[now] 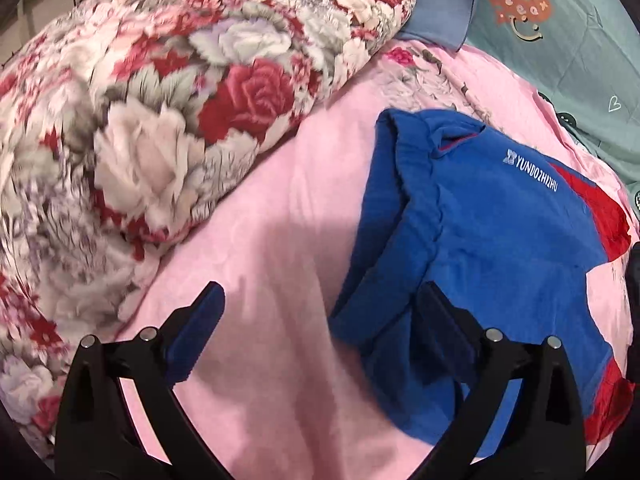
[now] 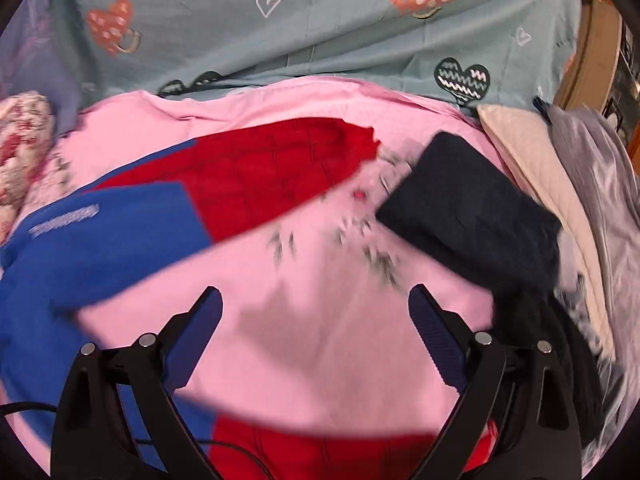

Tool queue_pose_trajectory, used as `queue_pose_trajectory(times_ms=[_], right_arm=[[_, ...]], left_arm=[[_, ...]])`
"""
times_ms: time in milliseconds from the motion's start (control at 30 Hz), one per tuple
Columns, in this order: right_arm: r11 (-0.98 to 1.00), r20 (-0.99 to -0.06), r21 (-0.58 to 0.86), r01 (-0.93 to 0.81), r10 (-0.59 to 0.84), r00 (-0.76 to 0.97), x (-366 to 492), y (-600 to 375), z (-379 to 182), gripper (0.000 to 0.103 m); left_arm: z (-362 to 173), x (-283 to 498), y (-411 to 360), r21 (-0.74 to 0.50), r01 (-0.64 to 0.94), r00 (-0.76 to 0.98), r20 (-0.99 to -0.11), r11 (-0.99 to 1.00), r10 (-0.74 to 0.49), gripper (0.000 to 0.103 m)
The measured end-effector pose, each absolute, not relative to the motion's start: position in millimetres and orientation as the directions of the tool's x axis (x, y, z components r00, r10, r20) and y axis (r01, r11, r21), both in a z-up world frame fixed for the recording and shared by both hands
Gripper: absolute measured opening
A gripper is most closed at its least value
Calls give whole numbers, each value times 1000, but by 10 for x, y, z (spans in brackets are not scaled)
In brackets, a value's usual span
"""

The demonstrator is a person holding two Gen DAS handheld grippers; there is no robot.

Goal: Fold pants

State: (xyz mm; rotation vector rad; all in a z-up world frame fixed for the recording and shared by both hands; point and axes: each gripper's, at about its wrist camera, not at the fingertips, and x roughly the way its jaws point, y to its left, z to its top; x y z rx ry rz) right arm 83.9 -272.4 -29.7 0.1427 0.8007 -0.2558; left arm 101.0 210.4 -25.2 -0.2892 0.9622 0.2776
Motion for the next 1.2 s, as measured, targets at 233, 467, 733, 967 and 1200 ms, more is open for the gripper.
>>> queue_pose_trajectory(times_ms=[233, 467, 733, 967, 1200], right_arm=[[923, -774, 135, 360, -129, 620, -159, -2909, -455, 95], [836, -824, 214, 506, -124, 553, -634, -3241, -739, 95], [780, -839, 383, 495, 69, 540, -433, -3224, -1049, 50], [773, -857, 352, 527, 41, 513, -470, -3220, -1030, 16], [856, -873, 171, 489, -98, 478, -430, -3094, -754, 47]], left_arm=[[-418, 1043, 1885, -124, -285, 498, -866, 950, 36, 84], [-458, 1124, 1667, -16, -269, 493, -861, 963, 123, 44], [-461, 1086, 1655, 67, -276, 493, -847, 959, 201, 43], [-461, 1055, 1698, 56, -281, 479, -857, 958, 191, 43], [-313, 1051, 1759, -12, -267, 499, -857, 964, 128, 48]])
